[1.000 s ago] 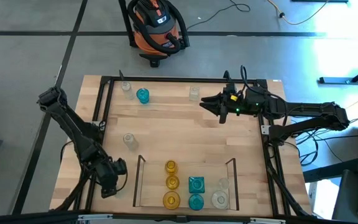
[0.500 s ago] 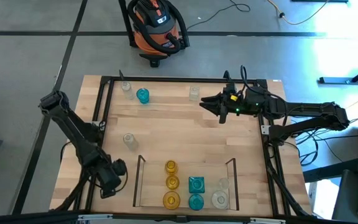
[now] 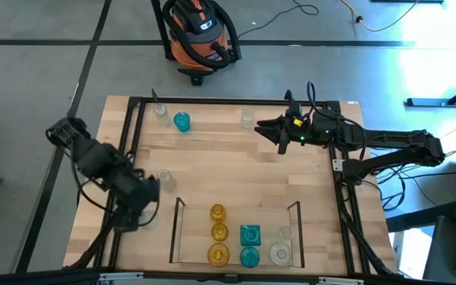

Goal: Sort vases onto shelf
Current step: Put the transparent vase on the shelf

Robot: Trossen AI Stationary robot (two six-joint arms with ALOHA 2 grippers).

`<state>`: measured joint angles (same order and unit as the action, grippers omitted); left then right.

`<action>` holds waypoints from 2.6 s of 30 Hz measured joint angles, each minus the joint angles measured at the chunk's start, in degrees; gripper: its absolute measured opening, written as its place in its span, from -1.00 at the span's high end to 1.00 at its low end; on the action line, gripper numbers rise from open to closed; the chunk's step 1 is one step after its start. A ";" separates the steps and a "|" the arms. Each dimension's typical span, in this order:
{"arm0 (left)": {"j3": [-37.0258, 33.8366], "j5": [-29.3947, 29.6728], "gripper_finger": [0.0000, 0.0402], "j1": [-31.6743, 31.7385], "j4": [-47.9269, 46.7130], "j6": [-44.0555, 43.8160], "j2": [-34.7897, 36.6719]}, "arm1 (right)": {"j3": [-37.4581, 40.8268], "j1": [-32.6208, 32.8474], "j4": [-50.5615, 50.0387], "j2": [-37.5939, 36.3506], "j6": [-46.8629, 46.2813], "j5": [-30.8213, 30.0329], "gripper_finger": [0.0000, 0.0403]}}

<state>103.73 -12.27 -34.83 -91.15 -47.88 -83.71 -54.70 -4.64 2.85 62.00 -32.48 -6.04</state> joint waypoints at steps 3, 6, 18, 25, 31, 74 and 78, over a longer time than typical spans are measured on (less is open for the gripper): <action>6.38 -0.32 0.92 2.66 1.73 7.60 -5.06 | 0.00 0.00 -0.03 0.00 -0.04 0.03 0.33; 12.47 -0.56 0.92 4.31 1.04 15.19 -11.65 | 0.00 0.13 -0.42 0.02 -0.17 0.45 0.33; 19.77 5.99 0.92 4.74 0.98 33.04 -20.48 | 0.00 0.13 -0.47 0.02 -3.70 5.89 0.33; 19.66 1.01 0.92 5.95 1.15 37.61 -26.89 | 0.00 0.13 -0.55 0.02 -3.70 9.85 0.33; 19.66 -2.83 0.92 6.88 1.27 35.02 -30.17 | 0.00 0.13 -4.77 0.02 -3.53 13.34 0.33; 19.44 -7.57 0.88 3.67 8.92 13.22 -41.18 | 0.00 0.13 -15.19 0.02 1.35 18.90 0.33; 19.37 -7.45 0.88 3.56 9.57 12.40 -41.58 | 0.00 0.13 -15.31 0.02 1.33 19.21 0.33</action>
<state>123.11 -19.73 -31.27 -81.58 -35.48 -125.29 -54.70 -4.51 -12.46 62.02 -31.15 13.17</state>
